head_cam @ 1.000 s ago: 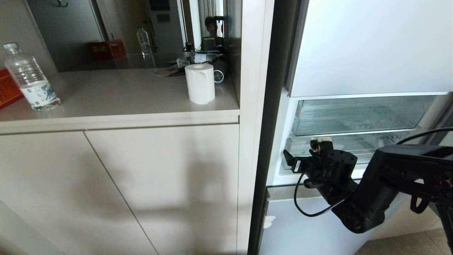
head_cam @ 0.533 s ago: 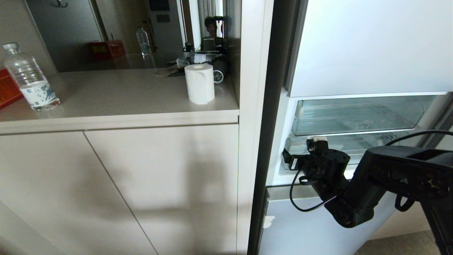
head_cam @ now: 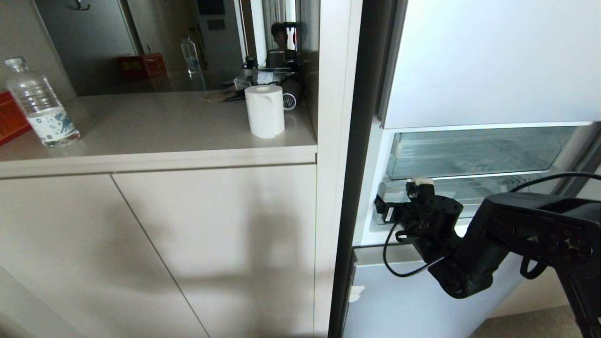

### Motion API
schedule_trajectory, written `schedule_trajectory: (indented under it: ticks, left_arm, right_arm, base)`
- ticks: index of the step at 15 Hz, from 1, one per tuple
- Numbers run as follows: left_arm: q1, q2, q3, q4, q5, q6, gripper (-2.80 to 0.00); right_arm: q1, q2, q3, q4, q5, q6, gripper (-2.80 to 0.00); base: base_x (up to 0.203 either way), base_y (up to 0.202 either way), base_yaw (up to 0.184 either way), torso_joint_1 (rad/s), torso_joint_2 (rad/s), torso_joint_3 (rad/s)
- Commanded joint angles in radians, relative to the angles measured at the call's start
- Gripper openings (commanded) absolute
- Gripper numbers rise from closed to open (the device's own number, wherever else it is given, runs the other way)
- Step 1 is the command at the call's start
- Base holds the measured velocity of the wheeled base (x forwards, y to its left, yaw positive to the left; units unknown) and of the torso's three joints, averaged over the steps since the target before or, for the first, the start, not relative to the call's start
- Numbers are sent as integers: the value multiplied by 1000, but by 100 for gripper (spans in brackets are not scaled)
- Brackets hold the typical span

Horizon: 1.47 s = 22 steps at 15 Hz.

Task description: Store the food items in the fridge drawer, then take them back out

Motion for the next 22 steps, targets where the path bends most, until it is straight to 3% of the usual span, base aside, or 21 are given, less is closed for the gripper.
schedule_trajectory:
  ticks: [1,2,15,18,22]
  left_arm:
    - [0,0,0,0,0,0,-280]
    - [0,1,0,0,0,0,-280]
    - [0,1,0,0,0,0,-280]
    - [0,1,0,0,0,0,-280]
    - [0,1,0,0,0,0,-280]
  right_arm:
    - [2,2,-8,6,0,0,0]
    - [2,8,-21,12,-1,-1,-280]
    - [67,-10,6,17,-10,0,-280]
    - [75,-42,98,-20,-9,0,-280]
    - [87,-155,319,-26,-8,22,-280]
  base:
    - [0,0,0,0,0,0]
    - [0,0,0,0,0,0]
    - [0,0,0,0,0,0]
    - [0,0,0,0,0,0]
    - [0,0,0,0,0,0]
